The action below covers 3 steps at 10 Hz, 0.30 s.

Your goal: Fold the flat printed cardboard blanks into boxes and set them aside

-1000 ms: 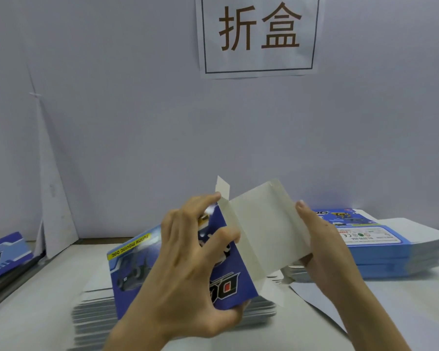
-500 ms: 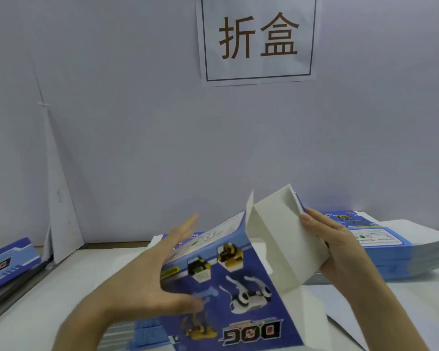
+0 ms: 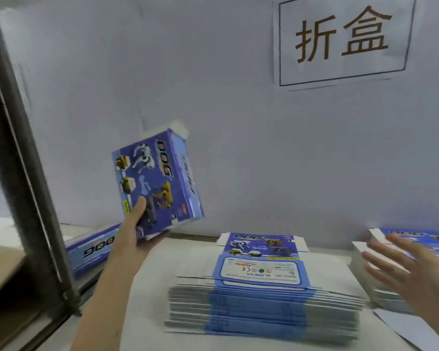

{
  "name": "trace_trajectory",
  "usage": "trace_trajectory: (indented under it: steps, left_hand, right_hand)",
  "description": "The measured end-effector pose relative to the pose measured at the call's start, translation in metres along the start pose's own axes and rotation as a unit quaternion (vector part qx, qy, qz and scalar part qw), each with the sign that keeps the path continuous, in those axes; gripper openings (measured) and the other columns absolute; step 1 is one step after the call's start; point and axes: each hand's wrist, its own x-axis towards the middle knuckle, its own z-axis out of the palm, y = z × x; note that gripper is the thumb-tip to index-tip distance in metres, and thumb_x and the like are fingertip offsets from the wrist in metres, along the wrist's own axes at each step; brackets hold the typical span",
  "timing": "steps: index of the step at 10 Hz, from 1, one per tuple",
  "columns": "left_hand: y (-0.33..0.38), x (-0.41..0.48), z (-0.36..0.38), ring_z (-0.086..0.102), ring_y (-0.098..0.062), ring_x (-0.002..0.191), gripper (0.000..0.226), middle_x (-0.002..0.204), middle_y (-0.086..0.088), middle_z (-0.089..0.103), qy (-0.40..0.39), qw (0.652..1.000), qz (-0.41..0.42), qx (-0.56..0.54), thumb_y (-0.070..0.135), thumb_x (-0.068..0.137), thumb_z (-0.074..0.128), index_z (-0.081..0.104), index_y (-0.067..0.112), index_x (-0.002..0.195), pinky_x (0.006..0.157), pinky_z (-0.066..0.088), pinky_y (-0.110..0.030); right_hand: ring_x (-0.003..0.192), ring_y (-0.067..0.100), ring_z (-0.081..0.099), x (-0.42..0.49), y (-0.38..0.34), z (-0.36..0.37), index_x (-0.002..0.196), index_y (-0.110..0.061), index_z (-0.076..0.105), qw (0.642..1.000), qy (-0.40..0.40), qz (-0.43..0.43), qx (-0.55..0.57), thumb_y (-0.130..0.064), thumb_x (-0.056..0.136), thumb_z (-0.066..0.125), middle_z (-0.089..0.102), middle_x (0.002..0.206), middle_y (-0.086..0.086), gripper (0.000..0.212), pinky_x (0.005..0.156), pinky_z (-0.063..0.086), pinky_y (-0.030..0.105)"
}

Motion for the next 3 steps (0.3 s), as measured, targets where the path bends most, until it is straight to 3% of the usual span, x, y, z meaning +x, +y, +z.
trace_trajectory:
  steps: [1, 2, 3]
  left_hand:
    - [0.021, 0.015, -0.004, 0.062, -0.027, 0.111, 0.038, 0.110, -0.004, 0.070, 0.073, 0.973, 0.121, -0.181, 0.046, 0.092, 0.053, 0.064, 0.020, 0.118, 0.090, 0.049, -0.047]
    - [0.001, 0.018, 0.002, 0.048, -0.025, 0.128, 0.037, 0.131, -0.003, 0.056, 0.120, 0.975, 0.117, -0.144, 0.035, 0.096, 0.050, 0.052, 0.023, 0.130, 0.100, 0.042, -0.043]
    - [-0.061, 0.000, 0.021, 0.048, -0.008, 0.123, 0.036, 0.137, 0.001, 0.052, -0.017, 0.996, 0.058, 0.065, 0.010, 0.100, 0.045, 0.050, 0.025, 0.133, 0.095, 0.036, -0.010]
  right_hand:
    - [0.102, 0.047, 0.065, 0.009, 0.015, 0.017, 0.124, 0.001, 0.050, 0.993, -0.042, -0.054, -0.093, -0.020, 0.106, 0.024, 0.028, 0.138, 0.048, 0.038, 0.100, 0.049, 0.050]
    - [0.071, 0.031, 0.069, 0.017, 0.028, 0.017, 0.120, -0.006, 0.051, 0.993, 0.001, -0.019, -0.115, -0.015, 0.103, 0.040, 0.060, 0.116, 0.026, 0.022, 0.055, 0.060, 0.034]
    - [0.077, 0.024, 0.070, 0.016, 0.049, 0.033, 0.105, -0.004, 0.064, 0.980, 0.030, -0.032, -0.193, -0.002, 0.099, 0.047, 0.069, 0.101, 0.019, 0.018, 0.067, 0.057, 0.033]
